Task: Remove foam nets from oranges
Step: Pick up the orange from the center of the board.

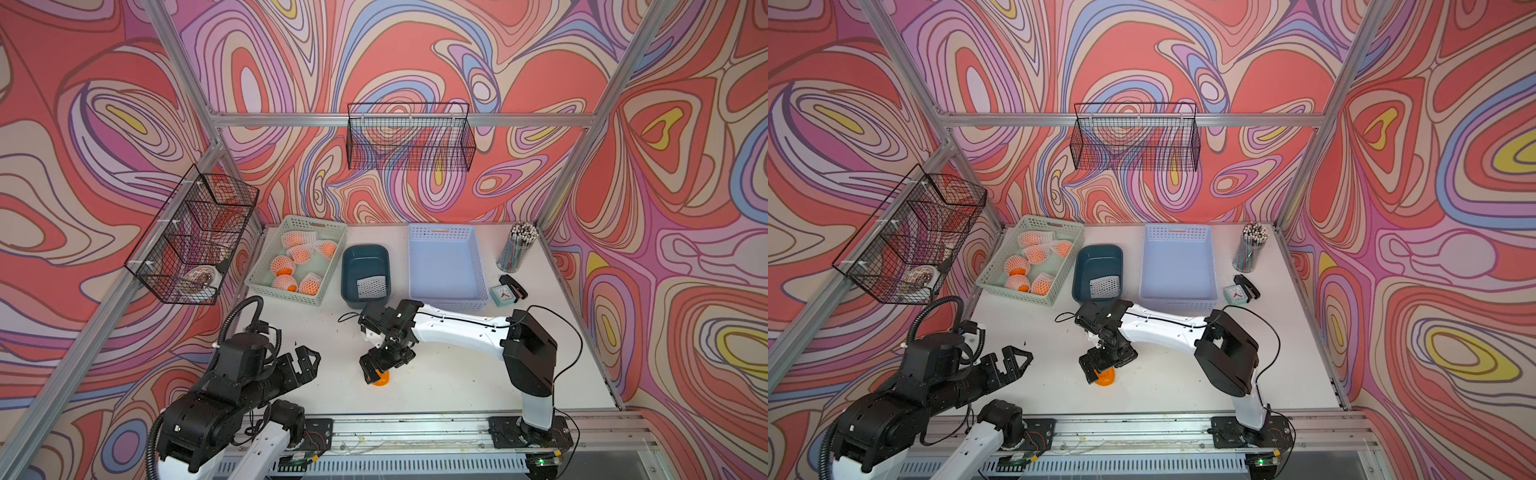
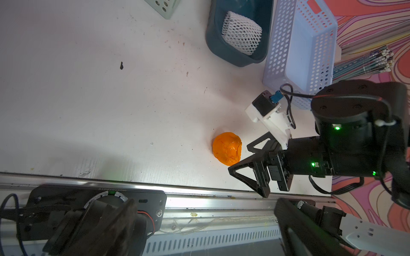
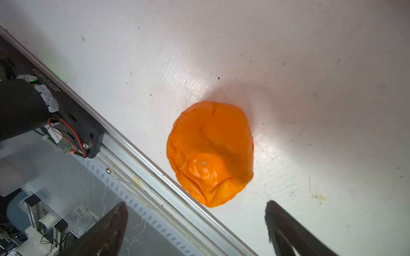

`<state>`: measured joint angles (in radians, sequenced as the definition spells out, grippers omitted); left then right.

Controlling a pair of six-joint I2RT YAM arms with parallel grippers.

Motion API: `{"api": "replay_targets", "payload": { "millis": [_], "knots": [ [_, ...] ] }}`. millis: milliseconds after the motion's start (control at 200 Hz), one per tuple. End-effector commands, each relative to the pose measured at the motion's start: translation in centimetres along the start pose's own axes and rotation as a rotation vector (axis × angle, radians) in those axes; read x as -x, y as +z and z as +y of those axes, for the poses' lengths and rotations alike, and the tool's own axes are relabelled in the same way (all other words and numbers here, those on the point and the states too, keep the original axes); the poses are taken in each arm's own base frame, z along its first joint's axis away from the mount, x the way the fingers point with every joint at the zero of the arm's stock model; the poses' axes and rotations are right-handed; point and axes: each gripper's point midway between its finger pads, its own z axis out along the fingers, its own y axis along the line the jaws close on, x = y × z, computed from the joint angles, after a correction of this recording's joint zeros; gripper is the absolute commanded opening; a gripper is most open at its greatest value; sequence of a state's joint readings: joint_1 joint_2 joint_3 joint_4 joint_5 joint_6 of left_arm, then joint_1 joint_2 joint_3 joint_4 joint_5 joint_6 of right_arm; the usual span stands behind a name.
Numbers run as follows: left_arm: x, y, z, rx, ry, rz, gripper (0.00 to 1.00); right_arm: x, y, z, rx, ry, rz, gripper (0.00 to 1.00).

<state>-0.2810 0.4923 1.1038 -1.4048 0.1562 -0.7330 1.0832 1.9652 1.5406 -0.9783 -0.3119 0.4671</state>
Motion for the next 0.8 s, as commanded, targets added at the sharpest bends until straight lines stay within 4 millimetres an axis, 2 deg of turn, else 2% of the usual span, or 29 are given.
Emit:
{"api": "replay_targets", "payload": {
  "millis": [0,245,546,791],
  "knots": [
    [-0.7,-0.9,1.3,0.051,0.004,0.006,1.0,1.2,0.8,-0.3,-0.051,0.009,-0.03,0.98],
    [-0.6,-1.6,1.4,0.053,0.018,-0.009,1.0,1.8,2.2,-1.8,-0.137,0.036,-0.037,0.95],
    [-0.7,-1.9,1.7,0.059,0.017,-0.023,1.0,2.3,3.3,-1.4,-0.142,0.026,-0.02,0.86],
    [-0.8,-2.0,1.6,0.054,0.013,-0.022,1.0,1.7,3.6,-1.8,-0.158,0.034,0.016,0.7]
  ]
}}
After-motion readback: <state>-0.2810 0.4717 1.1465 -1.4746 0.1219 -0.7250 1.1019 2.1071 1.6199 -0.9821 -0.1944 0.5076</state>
